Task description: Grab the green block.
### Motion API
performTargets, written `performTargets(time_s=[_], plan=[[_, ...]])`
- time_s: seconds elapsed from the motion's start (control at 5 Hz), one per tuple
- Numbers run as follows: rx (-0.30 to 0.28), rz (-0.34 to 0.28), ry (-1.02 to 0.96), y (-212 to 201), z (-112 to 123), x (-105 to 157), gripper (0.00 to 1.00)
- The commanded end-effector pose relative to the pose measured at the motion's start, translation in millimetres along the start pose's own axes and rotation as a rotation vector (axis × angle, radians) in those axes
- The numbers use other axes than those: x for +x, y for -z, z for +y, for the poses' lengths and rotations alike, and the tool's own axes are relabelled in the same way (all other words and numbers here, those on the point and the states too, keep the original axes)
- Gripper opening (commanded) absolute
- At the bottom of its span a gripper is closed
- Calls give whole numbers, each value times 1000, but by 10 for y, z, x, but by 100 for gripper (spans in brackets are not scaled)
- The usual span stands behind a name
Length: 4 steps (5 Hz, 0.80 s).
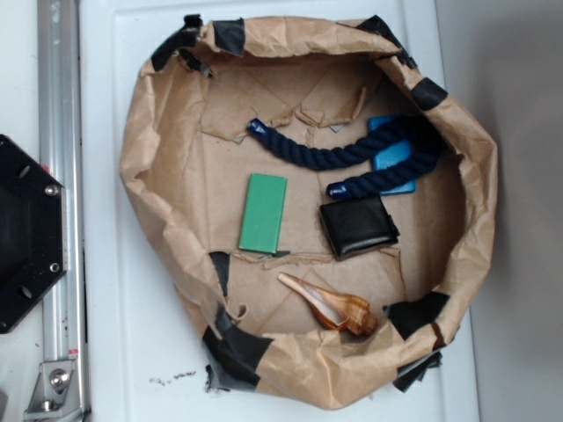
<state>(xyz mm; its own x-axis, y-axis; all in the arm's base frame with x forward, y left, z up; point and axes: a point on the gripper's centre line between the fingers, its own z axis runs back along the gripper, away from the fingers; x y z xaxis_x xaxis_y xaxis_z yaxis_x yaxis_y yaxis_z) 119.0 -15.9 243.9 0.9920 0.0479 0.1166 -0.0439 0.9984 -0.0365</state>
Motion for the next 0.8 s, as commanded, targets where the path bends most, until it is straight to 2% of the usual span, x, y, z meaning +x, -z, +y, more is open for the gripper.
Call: performTargets(time_s=[0.0,0.2,0.4,0.6], plan=[[0,0,0,0,0,0,100],[15,28,-175,403,363,341,100],[-8,10,-301,880,606,758,100],[-64,-78,-472,1175,637,1210,100]])
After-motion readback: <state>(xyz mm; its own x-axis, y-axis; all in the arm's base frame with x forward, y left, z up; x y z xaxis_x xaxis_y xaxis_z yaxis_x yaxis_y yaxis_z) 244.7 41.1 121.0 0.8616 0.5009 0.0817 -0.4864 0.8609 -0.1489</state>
